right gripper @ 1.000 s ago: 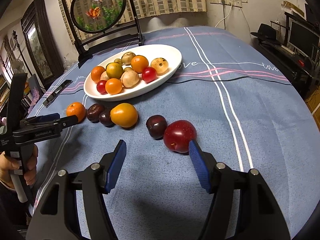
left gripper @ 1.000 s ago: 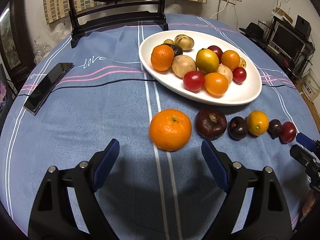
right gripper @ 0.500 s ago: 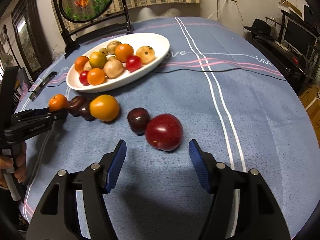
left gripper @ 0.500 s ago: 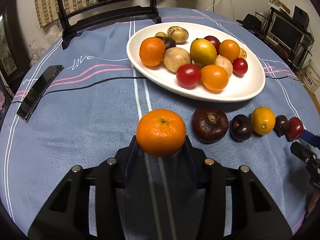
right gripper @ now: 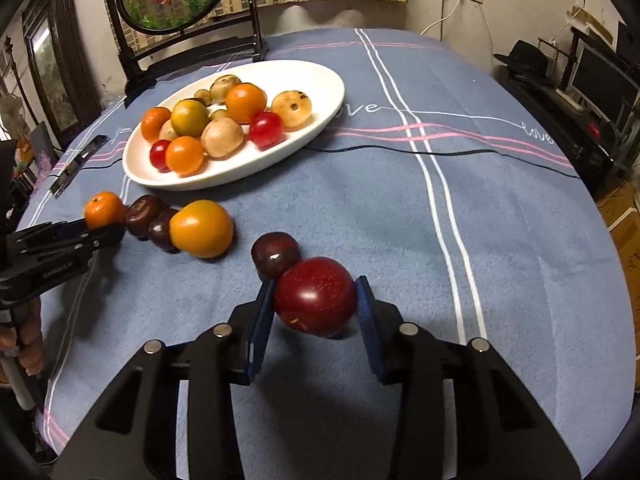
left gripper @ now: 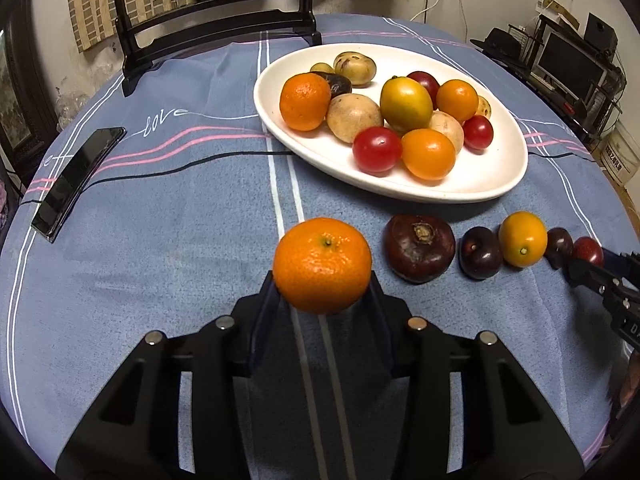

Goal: Organize fruits
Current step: 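Grasp a large tangerine with the left tool while the right grasps a red plum, then carry tangerine and red plum onto the white plate and open both tools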

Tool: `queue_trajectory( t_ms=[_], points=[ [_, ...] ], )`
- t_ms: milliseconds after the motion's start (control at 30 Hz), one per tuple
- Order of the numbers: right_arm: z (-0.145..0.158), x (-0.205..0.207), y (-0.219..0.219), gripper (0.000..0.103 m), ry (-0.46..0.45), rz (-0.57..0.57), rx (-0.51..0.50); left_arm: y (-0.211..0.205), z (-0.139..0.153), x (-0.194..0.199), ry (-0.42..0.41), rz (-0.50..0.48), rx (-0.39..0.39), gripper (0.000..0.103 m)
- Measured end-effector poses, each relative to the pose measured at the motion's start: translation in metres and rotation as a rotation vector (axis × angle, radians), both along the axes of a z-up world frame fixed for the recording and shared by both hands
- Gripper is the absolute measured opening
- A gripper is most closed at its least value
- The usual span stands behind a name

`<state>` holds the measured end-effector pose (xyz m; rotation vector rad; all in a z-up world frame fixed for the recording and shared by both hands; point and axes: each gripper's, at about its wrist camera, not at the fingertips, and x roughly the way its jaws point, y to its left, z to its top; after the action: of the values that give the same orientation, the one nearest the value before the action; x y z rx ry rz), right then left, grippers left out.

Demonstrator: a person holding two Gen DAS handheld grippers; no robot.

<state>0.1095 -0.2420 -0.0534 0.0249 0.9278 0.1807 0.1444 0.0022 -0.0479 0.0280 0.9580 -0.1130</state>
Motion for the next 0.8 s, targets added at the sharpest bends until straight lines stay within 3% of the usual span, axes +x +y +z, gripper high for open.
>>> queue_trajectory(
  t_ms=[267,500,800],
  points=[
    [0.020,-0.017,-0.004,0.041,-0.054,0.010,0.062,0.011,0.012,-0.009,-0.022,0.013,-0.016,0.043],
    [0.050,-0.016,0.011,0.041,-0.130,0.065,0.078,0.007,0.049,-0.017,-0.109,-0.021,0.000,0.043],
    [0.090,0.020,0.044,0.041,-0.241,0.138,0.078,-0.005,0.081,0.022,-0.138,-0.049,0.002,0.043]
  ],
)
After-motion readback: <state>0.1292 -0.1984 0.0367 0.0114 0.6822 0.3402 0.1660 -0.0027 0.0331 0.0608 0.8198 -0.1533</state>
